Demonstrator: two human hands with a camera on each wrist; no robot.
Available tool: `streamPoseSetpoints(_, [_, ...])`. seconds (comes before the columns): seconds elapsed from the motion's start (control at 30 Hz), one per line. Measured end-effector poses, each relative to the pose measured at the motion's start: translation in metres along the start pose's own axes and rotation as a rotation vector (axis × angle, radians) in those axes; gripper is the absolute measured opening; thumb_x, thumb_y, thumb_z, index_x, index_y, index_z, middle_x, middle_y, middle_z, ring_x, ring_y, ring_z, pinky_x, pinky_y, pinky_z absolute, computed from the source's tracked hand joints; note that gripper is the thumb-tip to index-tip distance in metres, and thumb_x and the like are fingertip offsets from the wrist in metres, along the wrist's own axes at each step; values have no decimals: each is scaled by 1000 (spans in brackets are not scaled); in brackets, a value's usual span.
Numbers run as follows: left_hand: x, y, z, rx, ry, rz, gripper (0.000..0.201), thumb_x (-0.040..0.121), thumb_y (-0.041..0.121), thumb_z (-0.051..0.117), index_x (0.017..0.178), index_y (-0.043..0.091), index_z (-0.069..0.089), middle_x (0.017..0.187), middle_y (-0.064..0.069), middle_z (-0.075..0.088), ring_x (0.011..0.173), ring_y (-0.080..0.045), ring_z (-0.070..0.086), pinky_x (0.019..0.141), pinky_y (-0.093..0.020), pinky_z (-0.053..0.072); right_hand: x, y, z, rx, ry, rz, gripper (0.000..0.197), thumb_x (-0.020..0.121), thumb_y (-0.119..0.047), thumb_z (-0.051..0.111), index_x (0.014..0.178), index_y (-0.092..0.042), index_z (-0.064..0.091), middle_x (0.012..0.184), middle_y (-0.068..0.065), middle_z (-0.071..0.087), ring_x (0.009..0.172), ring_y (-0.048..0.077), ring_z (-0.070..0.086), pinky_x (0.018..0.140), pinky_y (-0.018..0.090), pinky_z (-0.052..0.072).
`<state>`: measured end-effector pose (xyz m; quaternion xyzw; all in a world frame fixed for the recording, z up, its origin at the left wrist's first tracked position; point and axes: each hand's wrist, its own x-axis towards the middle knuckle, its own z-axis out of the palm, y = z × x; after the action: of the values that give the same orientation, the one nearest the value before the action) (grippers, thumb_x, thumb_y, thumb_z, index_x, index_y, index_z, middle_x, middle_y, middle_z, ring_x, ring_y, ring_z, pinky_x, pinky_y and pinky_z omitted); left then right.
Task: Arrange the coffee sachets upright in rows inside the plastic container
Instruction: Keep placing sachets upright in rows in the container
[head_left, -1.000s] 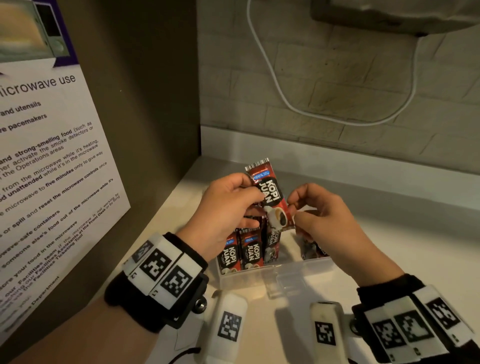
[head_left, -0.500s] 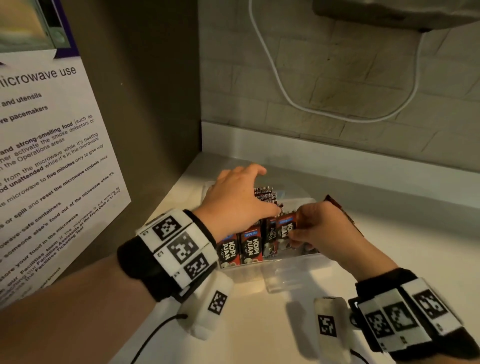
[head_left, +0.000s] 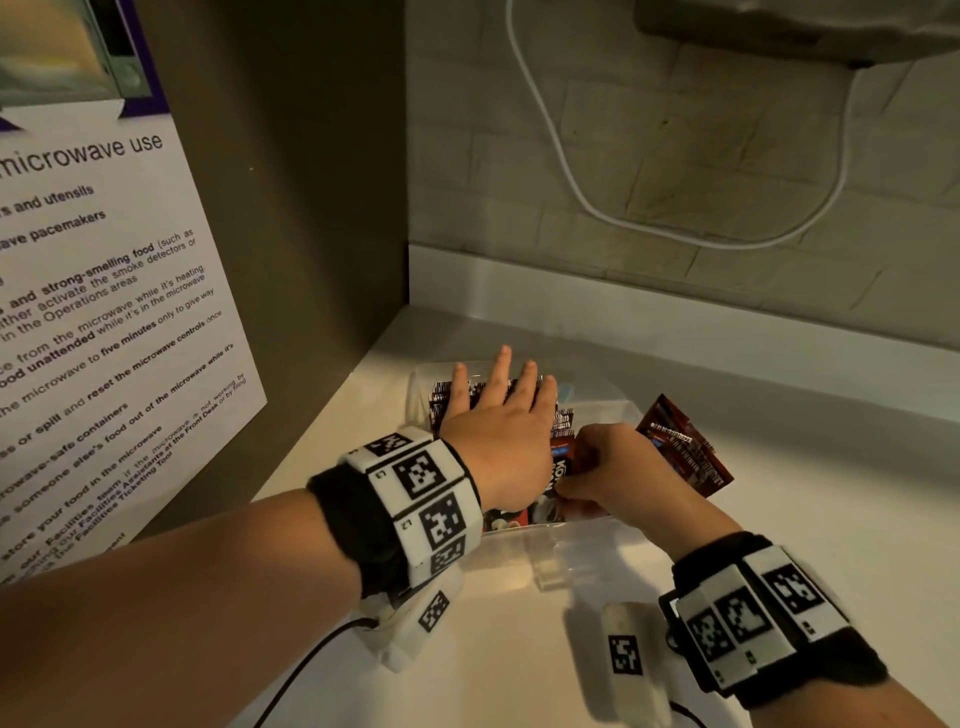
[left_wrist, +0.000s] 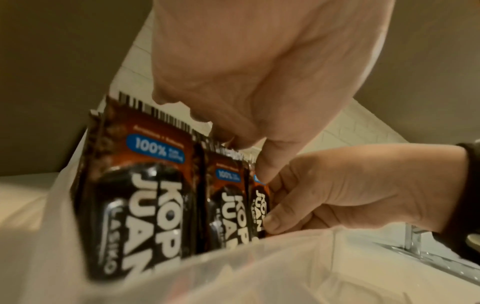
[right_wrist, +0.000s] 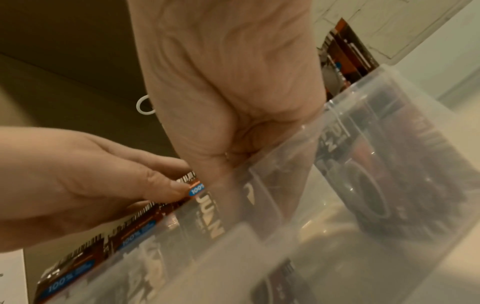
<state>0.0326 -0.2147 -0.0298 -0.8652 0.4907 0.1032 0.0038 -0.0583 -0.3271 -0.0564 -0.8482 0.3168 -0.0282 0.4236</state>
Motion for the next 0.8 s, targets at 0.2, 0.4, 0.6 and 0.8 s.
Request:
streamPoseSetpoints(0.2, [3,3,5,11,29,-5,79,98,20,42,152,20,-16,160,-1,-23,141,-28,-34,112,-61,-16,2,-1,3,-135,-31,46,52,62,-9,85,101,-9,49,85,8,66,62,17,68,57,28,57])
streamPoseSetpoints(0.4, [1,3,5,-22,37,-22,76,99,23,40,153,17,-14,160,-3,-22,142,-27,-32,113,-60,-16,11,-7,11,-431,-127,20,42,68,-19,80,106,-12,64,100,4,67,88,18,64,71,25,51])
streamPoseSetpoints(0.6, [-2,4,1,-11,9,-10,72,100,24,36,153,17,-13,160,-4,-22,142,-28,-32,113,-59,-16,10,-4,18,-450,-74,-23,23,74,-17,73,94,-10,66,91,7,69,82,22,64,63,25,46])
streamPoseSetpoints(0.8, [-1,3,1,-4,-12,-10,73,100,25,37,153,19,-14,160,-3,-22,142,-28,-32,113,-61,-13,8,-3,19,-452,-49,-26,24,73,-18,72,94,-8,66,88,8,68,79,23,64,63,27,48])
